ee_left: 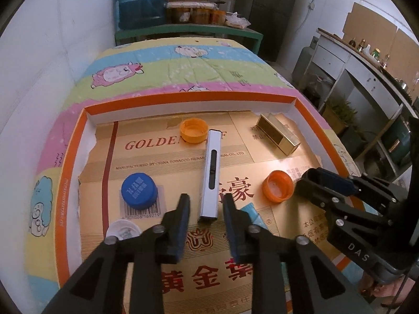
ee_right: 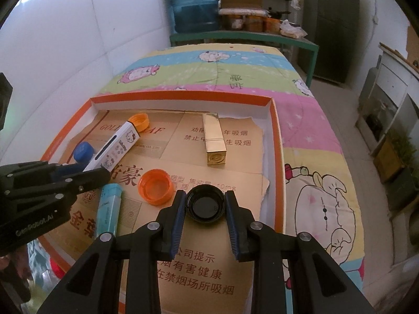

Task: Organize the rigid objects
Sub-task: 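Carry the black cap with the right tool while the left tool carries the white box into the tray, then open the right tool on the black cap while the left tool releases the white box, then withdraw both tools from the tray back over the red cap and clear tube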

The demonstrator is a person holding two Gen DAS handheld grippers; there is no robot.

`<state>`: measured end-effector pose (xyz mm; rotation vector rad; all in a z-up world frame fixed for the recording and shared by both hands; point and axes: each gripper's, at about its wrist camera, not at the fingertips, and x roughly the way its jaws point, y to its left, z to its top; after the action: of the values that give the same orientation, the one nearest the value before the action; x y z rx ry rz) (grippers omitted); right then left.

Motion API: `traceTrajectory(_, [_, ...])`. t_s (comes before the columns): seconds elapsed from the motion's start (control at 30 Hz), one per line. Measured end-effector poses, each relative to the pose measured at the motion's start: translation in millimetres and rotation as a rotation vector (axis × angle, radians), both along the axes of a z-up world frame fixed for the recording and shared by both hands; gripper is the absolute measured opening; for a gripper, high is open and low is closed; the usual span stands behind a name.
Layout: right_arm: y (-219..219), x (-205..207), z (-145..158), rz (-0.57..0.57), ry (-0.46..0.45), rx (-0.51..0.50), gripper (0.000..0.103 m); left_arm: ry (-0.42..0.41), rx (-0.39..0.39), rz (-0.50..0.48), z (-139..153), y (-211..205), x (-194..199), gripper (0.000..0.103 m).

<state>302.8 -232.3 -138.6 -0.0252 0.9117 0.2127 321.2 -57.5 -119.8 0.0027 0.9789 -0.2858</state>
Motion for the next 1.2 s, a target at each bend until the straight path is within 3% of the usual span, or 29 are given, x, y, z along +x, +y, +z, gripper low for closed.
traceTrajectory(0.13, [1.4, -0.5, 0.5, 0.003, 0.001, -0.007, 0.031, -0.003, -0.003, 0.002, 1.2, 0.0, -1.4, 0.030])
traceTrajectory(0.3, [2.1, -2.9, 3.7, 0.004, -0.011, -0.010, 0.042, -0.019, -0.011, 0.010, 7.4, 2.7, -3.9, 0.030])
traceTrajectory(1.2, [5.8, -53.4, 55.5, -0.003, -0.088, -0.003, 0.042, -0.079, -0.033, 0.040, 49.9, 21.4, -55.5, 0.030])
